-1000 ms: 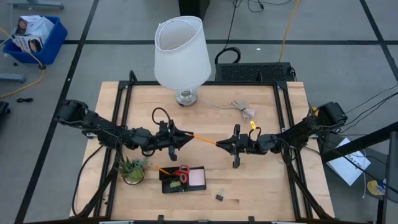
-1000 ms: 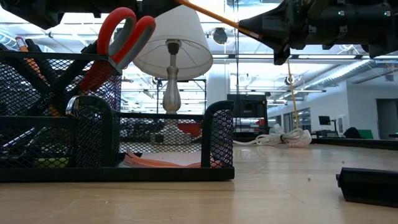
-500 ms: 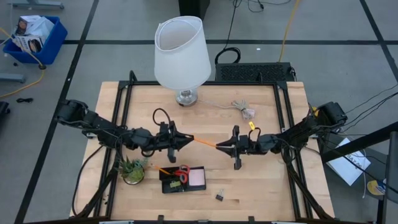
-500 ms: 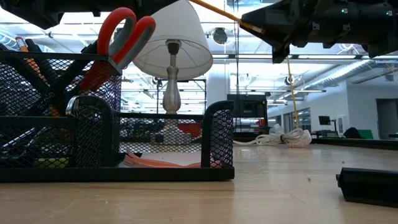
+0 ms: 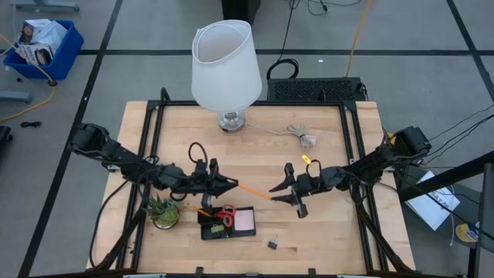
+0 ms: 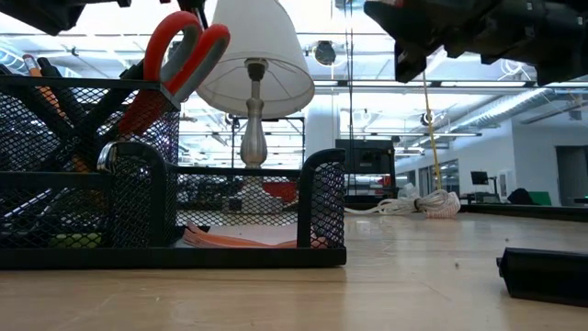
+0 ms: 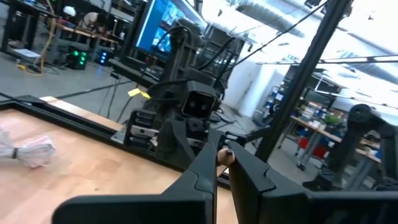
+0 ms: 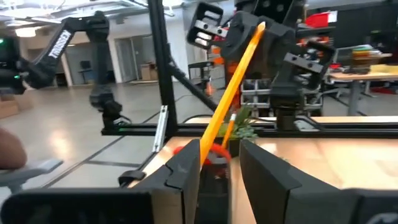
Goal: Pick and place office supplies into organizer
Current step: Put the yellow pencil into the black desk organizer
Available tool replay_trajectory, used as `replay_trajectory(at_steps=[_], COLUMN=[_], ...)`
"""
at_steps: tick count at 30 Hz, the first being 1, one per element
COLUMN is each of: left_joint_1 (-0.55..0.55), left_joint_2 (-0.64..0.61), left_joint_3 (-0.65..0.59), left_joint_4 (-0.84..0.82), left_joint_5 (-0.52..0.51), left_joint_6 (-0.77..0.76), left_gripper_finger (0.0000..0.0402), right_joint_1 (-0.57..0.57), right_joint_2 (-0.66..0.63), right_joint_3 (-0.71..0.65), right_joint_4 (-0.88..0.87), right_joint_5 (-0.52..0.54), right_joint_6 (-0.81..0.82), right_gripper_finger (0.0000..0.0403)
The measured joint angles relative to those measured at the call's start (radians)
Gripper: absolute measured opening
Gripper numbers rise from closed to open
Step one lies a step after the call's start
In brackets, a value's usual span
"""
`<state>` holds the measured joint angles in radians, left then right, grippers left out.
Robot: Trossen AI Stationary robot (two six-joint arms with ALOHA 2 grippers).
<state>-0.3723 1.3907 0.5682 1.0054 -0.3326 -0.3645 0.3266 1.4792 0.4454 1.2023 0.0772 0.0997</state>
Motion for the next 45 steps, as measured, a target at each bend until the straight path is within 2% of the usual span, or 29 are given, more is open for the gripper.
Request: replay_trajectory(at_steps=[3, 8, 13, 17, 22, 26, 31, 36, 41, 45], left_joint_1=[-0.022, -0.077, -0.191, -0.31, -0.465, -0.567, -0.685, -0.78, -0.794, -0.784], left_joint_2=[-0.019, -0.078, -0.145, -0.198, -0.248, -0.274, -0.274, -0.269, -0.259, -0.259], left_joint_3=[0.0, 0.0, 0.0, 0.0, 0.0, 0.0, 0.006, 0.11, 0.23, 0.309], left_joint_4=[-0.006, -0.01, -0.031, -0.123, -0.211, -0.248, -0.29, -0.553, -0.797, -1.02], left_joint_5=[0.015, 0.104, 0.108, -0.034, -0.308, -0.437, -0.588, -0.753, -0.805, -0.817], left_joint_6=[-0.003, -0.023, 0.022, 0.063, 0.123, 0.135, 0.153, 0.106, 0.024, -0.102], left_gripper_finger=[0.0022, 0.0028, 0.0022, 0.0022, 0.0023, 0.0022, 0.0022, 0.0022, 0.0022, 0.0022], right_joint_1=[0.017, 0.028, 0.028, 0.029, 0.022, 0.019, 0.019, -0.004, -0.027, -0.033], right_joint_2=[0.0, 0.0, 0.0, 0.0, 0.0, 0.0, 0.0, 0.0, 0.0, 0.0], right_joint_3=[0.0, 0.0, 0.0, -0.001, -0.001, -0.011, -0.046, -0.087, -0.102, -0.102], right_joint_4=[-0.004, -0.011, -0.015, -0.02, -0.033, -0.037, -0.034, -0.013, 0.005, 0.006], right_joint_5=[0.0, 0.0, 0.0, 0.0, 0.002, 0.009, 0.09, 0.137, 0.136, 0.135], right_joint_6=[-0.003, -0.006, -0.007, -0.007, -0.007, -0.007, -0.011, -0.009, -0.002, 0.012], right_gripper_finger=[0.0109, 0.0108, 0.0105, 0.0104, 0.01, 0.0098, 0.0097, 0.0094, 0.0094, 0.0094])
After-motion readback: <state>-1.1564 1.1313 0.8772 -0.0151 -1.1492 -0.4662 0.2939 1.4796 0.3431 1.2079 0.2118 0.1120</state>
